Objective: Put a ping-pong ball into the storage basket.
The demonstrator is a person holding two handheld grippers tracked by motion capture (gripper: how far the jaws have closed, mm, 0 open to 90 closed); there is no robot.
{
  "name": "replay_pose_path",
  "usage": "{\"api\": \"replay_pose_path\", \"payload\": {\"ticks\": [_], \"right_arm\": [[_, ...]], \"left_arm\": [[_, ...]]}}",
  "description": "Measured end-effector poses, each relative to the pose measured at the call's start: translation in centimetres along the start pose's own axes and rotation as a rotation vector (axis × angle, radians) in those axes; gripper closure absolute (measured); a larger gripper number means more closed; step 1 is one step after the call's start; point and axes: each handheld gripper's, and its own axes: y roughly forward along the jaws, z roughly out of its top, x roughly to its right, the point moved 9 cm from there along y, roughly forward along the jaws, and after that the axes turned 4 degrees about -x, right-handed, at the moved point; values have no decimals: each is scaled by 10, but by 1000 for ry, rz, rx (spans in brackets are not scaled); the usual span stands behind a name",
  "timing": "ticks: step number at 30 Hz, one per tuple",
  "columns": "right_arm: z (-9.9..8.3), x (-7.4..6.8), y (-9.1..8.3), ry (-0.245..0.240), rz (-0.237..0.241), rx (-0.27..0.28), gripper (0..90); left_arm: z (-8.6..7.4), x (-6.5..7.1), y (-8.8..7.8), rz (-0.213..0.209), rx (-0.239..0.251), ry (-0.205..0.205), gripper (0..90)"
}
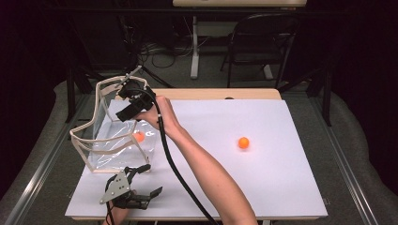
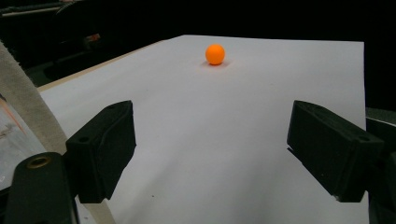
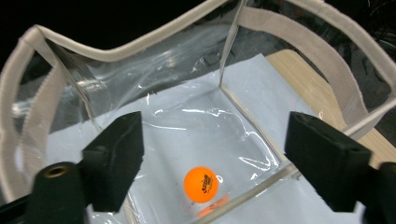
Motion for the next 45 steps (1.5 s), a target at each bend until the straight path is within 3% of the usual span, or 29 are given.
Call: {"api": "replay_pose_path", "payload": {"ticks": [8, 14, 26, 36, 45], "right_arm": [[-10, 8, -26, 18, 0, 50, 101], [-33, 18, -41, 14, -15, 48, 65], [-87, 46, -70, 59, -49, 41, 52], [-131, 53, -77, 91, -65, 36, 44], [-159, 55, -84, 104, -78, 41, 40]], "left_arm": [[0, 0, 1, 0, -5, -1, 156], [0, -1, 0, 11, -2, -8, 156], [0, 1, 2, 1, -4, -2, 156], [0, 1, 1, 2, -8, 2, 156], [0, 1, 1, 3, -7, 2, 156]]}}
